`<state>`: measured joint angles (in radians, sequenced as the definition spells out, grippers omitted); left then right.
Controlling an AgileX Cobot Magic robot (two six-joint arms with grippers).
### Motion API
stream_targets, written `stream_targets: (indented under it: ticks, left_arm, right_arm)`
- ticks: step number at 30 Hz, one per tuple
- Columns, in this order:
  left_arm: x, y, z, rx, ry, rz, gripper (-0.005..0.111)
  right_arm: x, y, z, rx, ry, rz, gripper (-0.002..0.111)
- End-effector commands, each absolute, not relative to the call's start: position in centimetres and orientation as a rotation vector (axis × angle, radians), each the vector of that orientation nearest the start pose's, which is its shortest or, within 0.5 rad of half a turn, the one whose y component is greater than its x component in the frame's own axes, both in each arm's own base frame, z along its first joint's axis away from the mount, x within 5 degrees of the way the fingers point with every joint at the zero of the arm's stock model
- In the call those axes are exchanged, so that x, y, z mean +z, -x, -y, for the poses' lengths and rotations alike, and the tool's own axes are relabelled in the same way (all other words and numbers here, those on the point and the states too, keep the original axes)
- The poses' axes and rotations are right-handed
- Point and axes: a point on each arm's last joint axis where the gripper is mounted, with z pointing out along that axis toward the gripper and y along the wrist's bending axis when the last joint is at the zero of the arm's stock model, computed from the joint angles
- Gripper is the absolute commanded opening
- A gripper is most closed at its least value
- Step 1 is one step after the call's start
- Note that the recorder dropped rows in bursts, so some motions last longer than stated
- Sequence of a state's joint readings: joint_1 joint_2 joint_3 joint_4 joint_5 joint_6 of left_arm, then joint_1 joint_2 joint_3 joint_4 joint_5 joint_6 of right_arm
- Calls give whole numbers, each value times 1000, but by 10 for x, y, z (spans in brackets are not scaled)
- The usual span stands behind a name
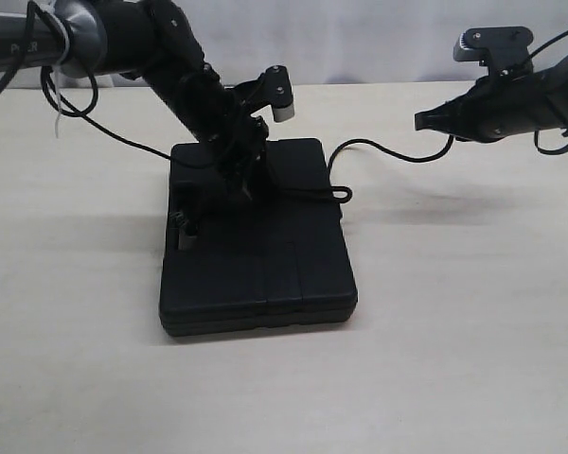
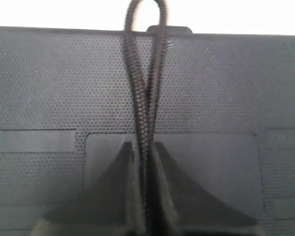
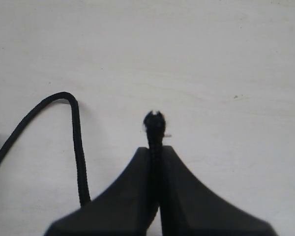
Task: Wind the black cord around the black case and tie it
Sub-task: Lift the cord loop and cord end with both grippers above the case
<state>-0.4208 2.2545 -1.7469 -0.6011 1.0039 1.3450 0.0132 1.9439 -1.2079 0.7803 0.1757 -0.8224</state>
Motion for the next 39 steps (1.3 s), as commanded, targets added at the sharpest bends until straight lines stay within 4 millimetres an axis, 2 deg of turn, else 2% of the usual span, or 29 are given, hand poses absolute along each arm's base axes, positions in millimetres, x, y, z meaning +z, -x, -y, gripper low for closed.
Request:
stream_targets:
  ticks: [1,5,12,15,18,23,27,32,39]
  left_arm:
    - [158,-407,232,-577,-1814,-2016,0]
    - [171,-412,233,-530,-1711,-2013,0]
    - [184,-417,242,-618,-1514,-1995,0]
    - [186,-417,244,-658,-1471,-1996,0]
    - [190,-421,243,-701,-1377,-2002,0]
    - [195,-433,228,-807,-1157,-2056,0]
    - [198,-439,212,-907,-1072,-2070,0]
    - [201,-437,205,-1005,-1091,-2042,0]
    - [201,-430,204,-1063,-1202,-2019,0]
  right_arm:
    - [176,-415,-17,123,148,-2337,4]
    - [176,-415,-17,123,148,-2337,4]
    - [188,-411,-24,109,248,-2308,4]
    - [189,-406,-44,49,489,-2266,4]
    - [183,-401,-66,-58,741,-2191,4]
    - [172,-393,-88,-297,816,-2054,4]
    - [167,-384,-101,-414,900,-1941,4]
    - [166,-372,-123,-394,957,-1740,4]
    - [168,-371,-126,-329,915,-1712,4]
